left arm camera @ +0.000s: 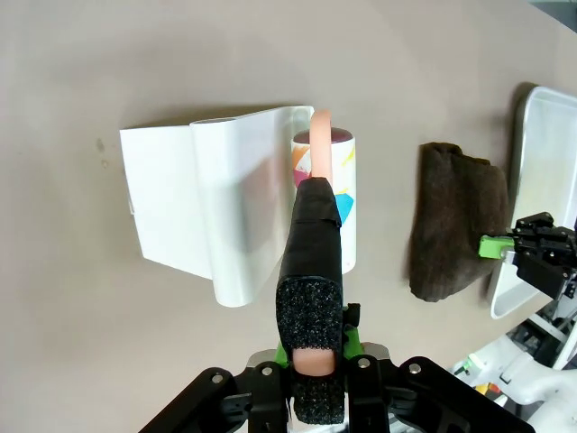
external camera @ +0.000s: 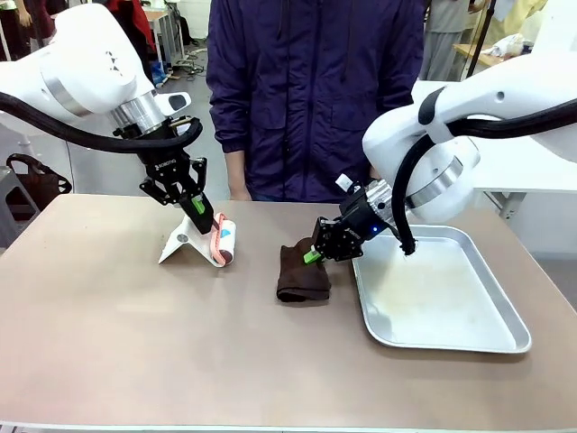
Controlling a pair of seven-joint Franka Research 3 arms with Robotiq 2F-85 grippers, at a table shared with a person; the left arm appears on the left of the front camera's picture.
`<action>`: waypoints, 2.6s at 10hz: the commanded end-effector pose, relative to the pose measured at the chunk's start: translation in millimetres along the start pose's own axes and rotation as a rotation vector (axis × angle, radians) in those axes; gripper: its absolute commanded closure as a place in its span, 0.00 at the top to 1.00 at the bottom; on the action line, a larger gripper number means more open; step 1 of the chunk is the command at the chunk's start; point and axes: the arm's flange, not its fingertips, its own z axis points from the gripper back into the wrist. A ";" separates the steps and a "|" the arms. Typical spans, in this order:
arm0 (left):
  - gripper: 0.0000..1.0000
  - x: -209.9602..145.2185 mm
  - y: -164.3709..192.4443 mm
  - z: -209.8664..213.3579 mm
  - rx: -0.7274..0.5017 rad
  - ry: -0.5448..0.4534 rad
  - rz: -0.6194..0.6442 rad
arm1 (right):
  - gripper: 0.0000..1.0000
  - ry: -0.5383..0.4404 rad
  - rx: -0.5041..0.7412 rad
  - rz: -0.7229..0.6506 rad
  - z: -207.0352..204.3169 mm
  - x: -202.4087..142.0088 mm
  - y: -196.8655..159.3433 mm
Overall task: Clean the surface of the table.
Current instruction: Return the Lint Roller and towel to their original positions.
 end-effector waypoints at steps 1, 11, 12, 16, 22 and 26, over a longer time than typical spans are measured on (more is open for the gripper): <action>0.21 3.1 0.0 6.8 0.039 -0.003 0.018 | 0.11 0.023 0.003 -0.020 -1.1 8.7 6.3; 0.21 10.1 16.1 -7.2 0.008 -0.007 0.043 | 0.11 0.068 0.023 -0.022 -11.6 7.7 4.9; 0.21 10.2 16.2 -7.8 0.008 -0.006 0.044 | 0.11 0.066 0.017 -0.025 -11.6 7.1 4.8; 1.00 8.7 18.2 -3.2 0.009 -0.016 0.058 | 1.00 0.100 0.003 -0.035 -10.8 5.7 3.3; 1.00 -6.8 46.8 22.6 -0.033 -0.072 0.104 | 1.00 0.112 -0.034 -0.032 -9.4 3.9 7.9; 1.00 -54.4 75.9 52.8 -0.163 -0.112 0.045 | 1.00 0.066 -0.039 -0.019 15.1 -4.1 11.7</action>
